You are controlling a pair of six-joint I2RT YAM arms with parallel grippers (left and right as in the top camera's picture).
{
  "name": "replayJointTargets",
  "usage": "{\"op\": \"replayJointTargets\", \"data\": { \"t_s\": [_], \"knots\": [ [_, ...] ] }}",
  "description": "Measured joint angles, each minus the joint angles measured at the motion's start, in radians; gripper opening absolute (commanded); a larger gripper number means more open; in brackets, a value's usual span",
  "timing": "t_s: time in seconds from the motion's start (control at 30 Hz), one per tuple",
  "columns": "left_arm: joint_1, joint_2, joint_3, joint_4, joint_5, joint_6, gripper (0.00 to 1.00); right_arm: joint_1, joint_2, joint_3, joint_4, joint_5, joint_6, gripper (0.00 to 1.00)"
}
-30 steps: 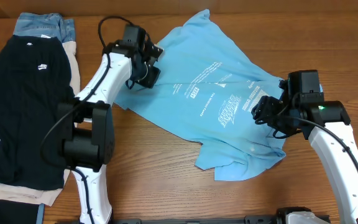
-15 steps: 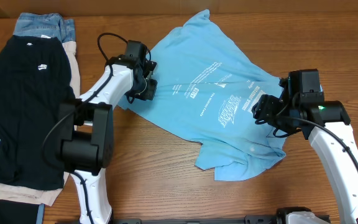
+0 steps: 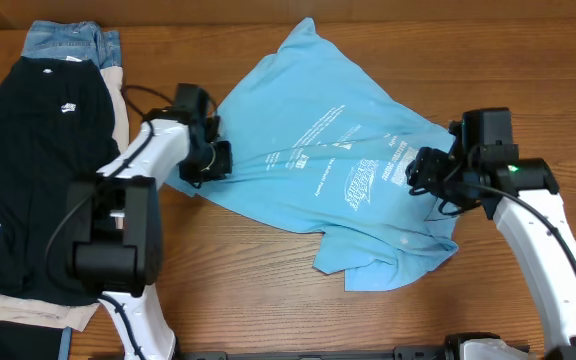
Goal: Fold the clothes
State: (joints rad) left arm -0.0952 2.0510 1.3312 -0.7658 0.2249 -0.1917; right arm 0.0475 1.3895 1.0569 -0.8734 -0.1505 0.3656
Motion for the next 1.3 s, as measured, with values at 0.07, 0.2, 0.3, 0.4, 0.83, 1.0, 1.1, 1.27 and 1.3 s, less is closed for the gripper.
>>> {"op": "replayJointTargets", "data": {
  "t_s": [0.07, 0.2, 0.3, 0.4, 0.83, 1.0, 1.1, 1.27, 1.3],
  "knots": [
    [0.028, -0.001, -0.010, -0.005, 0.055, -0.005, 0.04, 0.000, 0.048, 0.001, 0.050, 0.003, 0.000, 0.68],
    [0.058, -0.021, -0.039, -0.027, 0.114, -0.008, 0.04, -0.001, 0.154, 0.002, 0.185, 0.012, 0.000, 0.68],
    [0.062, -0.051, -0.073, -0.046, 0.113, -0.006, 0.04, -0.004, 0.220, 0.002, 0.304, 0.027, -0.009, 0.63],
    [0.063, -0.088, -0.111, -0.061, 0.085, 0.016, 0.04, -0.011, 0.260, 0.002, 0.403, 0.045, -0.024, 0.48],
    [0.063, -0.500, -0.153, -0.001, -0.028, 0.071, 0.55, -0.017, 0.436, 0.003, 0.506, 0.076, -0.030, 0.07],
    [0.063, -0.529, -0.153, 0.026, -0.058, 0.071, 0.61, -0.010, 0.442, 0.003, 0.501, 0.057, -0.029, 0.06],
    [0.063, -0.529, -0.153, 0.061, -0.066, 0.072, 0.63, 0.026, 0.472, 0.004, 0.473, 0.050, -0.030, 0.06],
    [0.063, -0.529, -0.153, 0.094, -0.069, 0.092, 0.66, 0.078, 0.499, 0.014, 0.451, 0.050, -0.029, 0.06],
    [0.063, -0.529, -0.153, 0.098, -0.069, 0.098, 0.66, 0.086, 0.500, 0.020, 0.443, 0.050, -0.030, 0.06]
  ]
}}
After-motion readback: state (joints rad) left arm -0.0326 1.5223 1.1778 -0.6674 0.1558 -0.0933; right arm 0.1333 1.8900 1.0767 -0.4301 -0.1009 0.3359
